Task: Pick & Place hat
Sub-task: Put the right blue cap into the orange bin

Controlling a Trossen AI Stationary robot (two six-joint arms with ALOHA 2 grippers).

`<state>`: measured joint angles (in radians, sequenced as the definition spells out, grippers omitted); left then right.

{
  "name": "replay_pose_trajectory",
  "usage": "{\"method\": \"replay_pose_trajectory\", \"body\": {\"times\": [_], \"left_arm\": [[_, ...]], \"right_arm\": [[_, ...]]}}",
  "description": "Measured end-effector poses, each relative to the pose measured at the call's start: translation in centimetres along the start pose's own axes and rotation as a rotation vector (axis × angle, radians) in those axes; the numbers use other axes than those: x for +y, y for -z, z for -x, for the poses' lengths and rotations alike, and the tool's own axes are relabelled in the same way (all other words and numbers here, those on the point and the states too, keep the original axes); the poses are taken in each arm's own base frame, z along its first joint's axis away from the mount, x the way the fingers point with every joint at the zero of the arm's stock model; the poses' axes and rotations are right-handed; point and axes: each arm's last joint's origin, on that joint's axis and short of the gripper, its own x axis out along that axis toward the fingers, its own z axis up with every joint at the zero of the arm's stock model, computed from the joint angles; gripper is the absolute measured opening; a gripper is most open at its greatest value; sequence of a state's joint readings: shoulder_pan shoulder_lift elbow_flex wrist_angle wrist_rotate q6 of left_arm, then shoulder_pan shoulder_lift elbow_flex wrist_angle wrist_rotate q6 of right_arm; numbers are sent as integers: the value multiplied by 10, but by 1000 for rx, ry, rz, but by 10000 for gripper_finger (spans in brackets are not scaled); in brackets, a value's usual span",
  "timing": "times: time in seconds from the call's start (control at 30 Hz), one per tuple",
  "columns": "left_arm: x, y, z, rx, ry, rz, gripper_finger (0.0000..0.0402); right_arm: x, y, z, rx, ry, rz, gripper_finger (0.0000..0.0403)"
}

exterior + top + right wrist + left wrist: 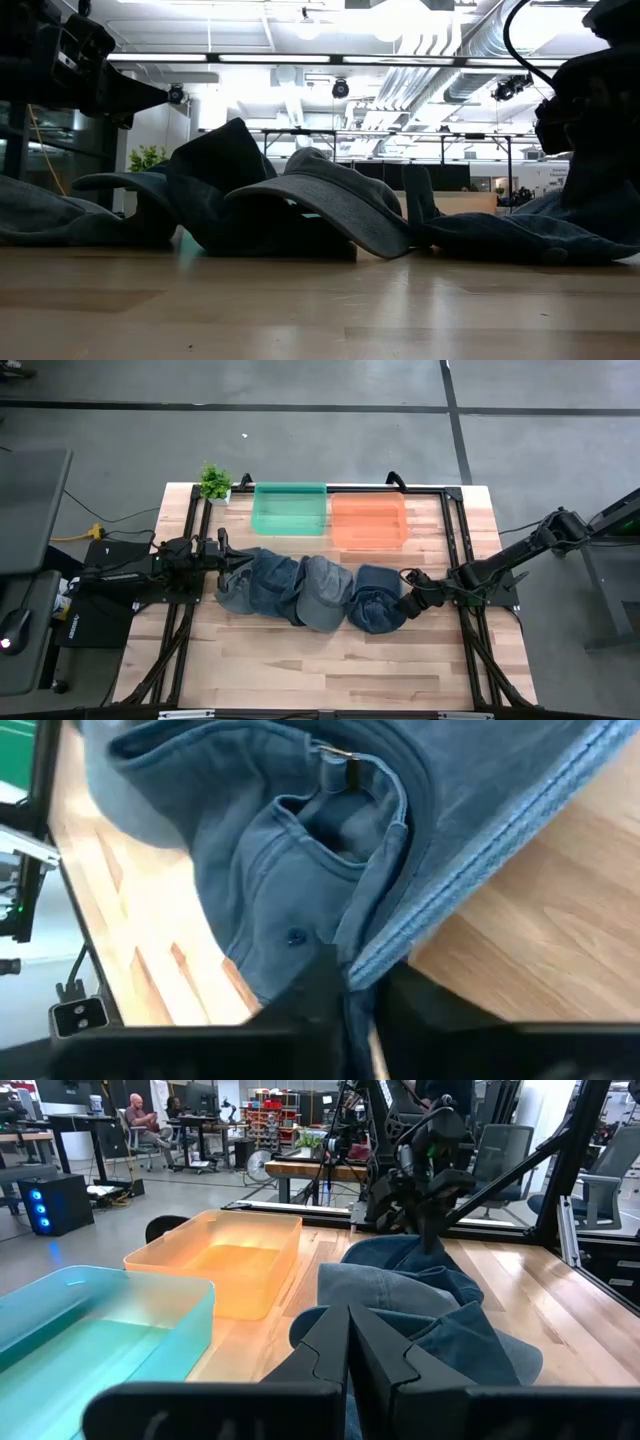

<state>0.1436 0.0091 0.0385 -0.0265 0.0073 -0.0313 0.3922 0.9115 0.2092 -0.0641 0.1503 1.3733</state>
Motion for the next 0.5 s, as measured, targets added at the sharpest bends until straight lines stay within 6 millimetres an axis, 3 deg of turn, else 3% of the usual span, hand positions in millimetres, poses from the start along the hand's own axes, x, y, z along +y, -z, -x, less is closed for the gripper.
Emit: {"method": "replay_pose_trajectory", "body": {"times": [0.33,0.5], "left_arm": [[0,0,0,0,0,0,1],[0,0,0,0,0,0,1]], "right_arm": [[3,-1,0,-19,-19,16,10],[19,-5,7,-19,1,56,9]]}}
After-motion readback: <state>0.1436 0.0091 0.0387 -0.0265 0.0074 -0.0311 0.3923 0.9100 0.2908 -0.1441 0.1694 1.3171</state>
